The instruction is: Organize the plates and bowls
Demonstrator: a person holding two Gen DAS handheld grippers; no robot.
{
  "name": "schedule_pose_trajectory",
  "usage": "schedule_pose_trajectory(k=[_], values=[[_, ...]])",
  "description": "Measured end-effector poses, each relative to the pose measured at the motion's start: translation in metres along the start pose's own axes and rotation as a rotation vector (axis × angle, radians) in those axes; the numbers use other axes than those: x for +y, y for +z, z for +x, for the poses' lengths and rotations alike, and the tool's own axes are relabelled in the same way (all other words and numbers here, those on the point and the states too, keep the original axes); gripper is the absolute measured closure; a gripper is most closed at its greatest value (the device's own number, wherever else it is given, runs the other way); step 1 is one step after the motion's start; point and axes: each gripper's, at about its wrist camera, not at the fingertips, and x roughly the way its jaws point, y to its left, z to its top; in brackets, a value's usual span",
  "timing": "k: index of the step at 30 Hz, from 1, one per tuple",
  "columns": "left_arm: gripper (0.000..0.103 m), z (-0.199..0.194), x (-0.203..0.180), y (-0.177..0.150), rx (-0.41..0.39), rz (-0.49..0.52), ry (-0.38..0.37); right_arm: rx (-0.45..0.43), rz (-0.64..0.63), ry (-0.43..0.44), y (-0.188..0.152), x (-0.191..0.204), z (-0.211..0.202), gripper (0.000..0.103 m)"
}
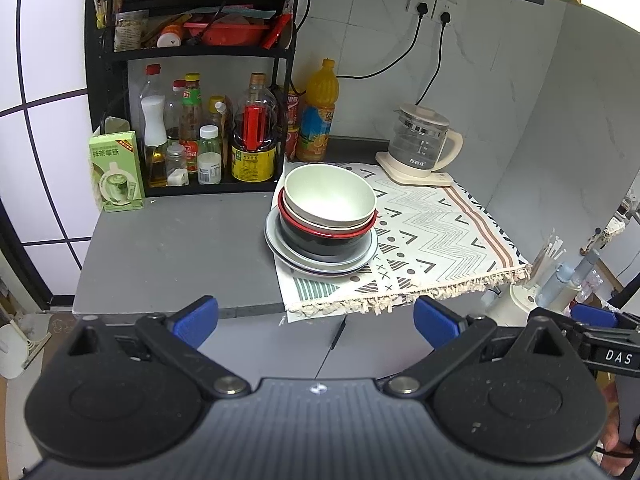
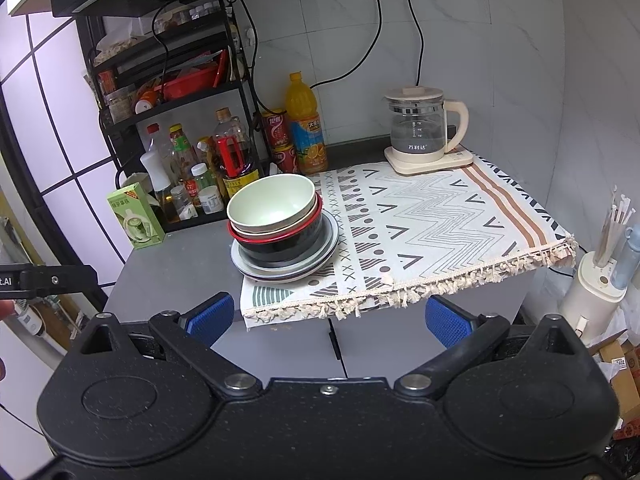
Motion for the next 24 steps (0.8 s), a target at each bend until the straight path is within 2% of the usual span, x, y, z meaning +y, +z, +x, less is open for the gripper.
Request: schedule_pose_trajectory(k=[24], values=[[0.000, -0.0045, 0.0014, -0.0013, -0.010, 0.000, 0.011, 0.007, -0.010, 0.003, 0.0008, 0.0009, -0.0023, 0.000]])
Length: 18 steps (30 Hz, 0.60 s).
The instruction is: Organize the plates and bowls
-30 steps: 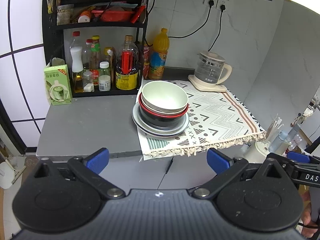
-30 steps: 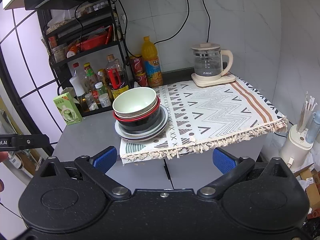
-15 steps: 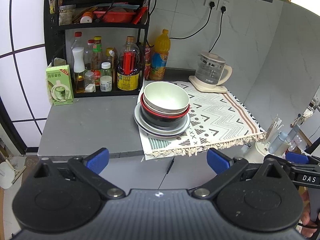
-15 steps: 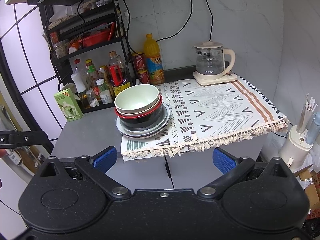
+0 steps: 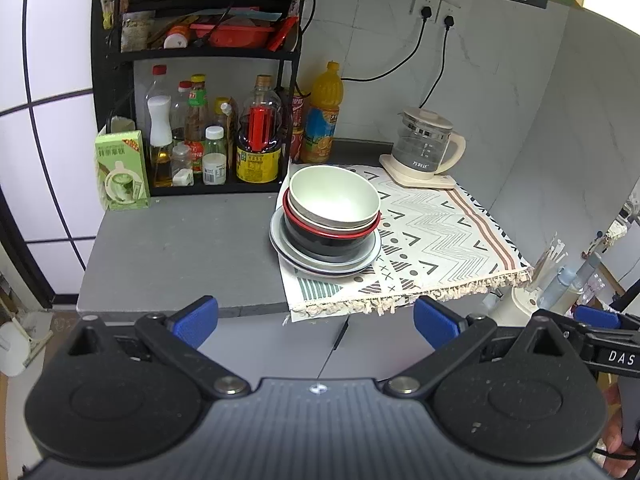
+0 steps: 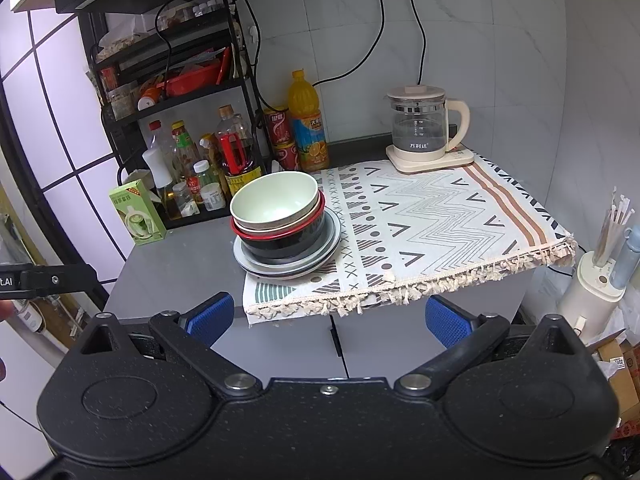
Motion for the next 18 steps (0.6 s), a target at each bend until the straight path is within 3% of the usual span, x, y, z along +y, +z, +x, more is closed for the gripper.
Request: schedule_pose_trajectory(k=[18], values=[[0.000, -0.0001, -0.0048, -0.0015, 0.006, 0.008, 0.007, 0.002, -0.006, 0.004, -0.0013, 0.0031, -0.0017, 0.000]])
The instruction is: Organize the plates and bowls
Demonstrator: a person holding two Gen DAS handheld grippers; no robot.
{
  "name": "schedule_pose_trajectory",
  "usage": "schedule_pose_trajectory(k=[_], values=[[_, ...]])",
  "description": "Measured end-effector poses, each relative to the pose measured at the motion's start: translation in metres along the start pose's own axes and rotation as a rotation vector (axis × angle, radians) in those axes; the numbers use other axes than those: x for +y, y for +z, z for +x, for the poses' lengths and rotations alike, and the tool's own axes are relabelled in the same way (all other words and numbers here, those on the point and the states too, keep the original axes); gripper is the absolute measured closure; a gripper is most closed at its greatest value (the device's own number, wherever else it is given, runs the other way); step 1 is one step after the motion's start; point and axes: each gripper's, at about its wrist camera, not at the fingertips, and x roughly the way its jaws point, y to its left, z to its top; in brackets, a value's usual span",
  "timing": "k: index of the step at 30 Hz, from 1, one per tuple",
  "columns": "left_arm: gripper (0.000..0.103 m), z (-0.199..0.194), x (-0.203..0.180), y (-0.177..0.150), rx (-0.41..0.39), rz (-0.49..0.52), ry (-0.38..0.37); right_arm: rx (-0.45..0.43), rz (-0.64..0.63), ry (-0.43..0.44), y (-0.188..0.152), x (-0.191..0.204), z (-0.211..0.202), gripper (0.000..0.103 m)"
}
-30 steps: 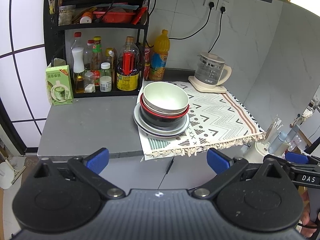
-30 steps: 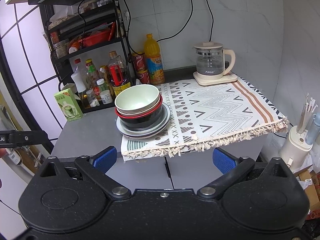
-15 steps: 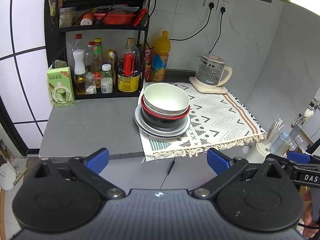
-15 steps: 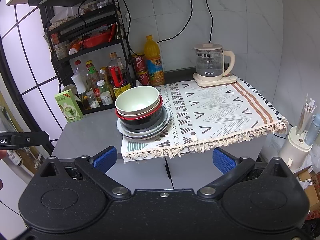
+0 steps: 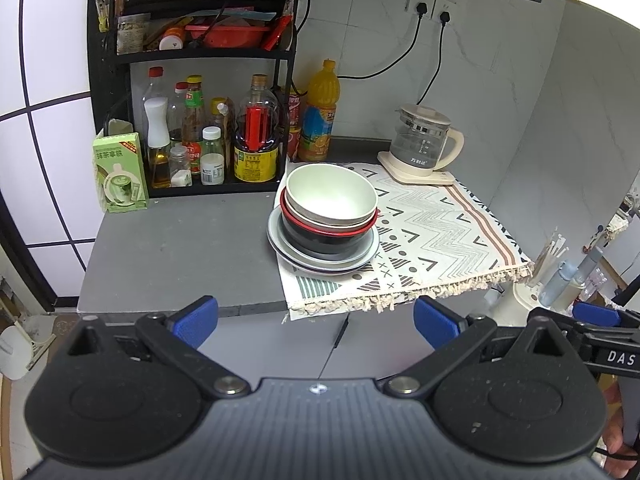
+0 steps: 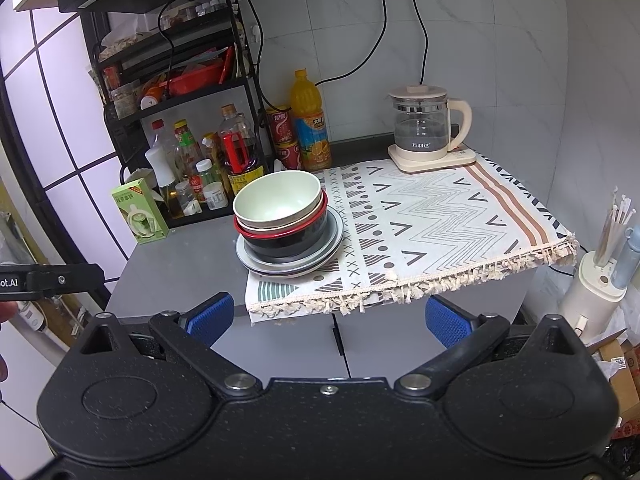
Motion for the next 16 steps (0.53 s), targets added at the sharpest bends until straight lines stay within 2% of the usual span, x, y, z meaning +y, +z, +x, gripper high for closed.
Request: schedule_pose_trajectory(k=[16], values=[[0.000, 0.0030, -0.0093, 0.0028, 0.023, -0.012, 0.039, 0.005, 0.011, -0.003, 0.0016, -0.0039, -0.0006, 0.000]])
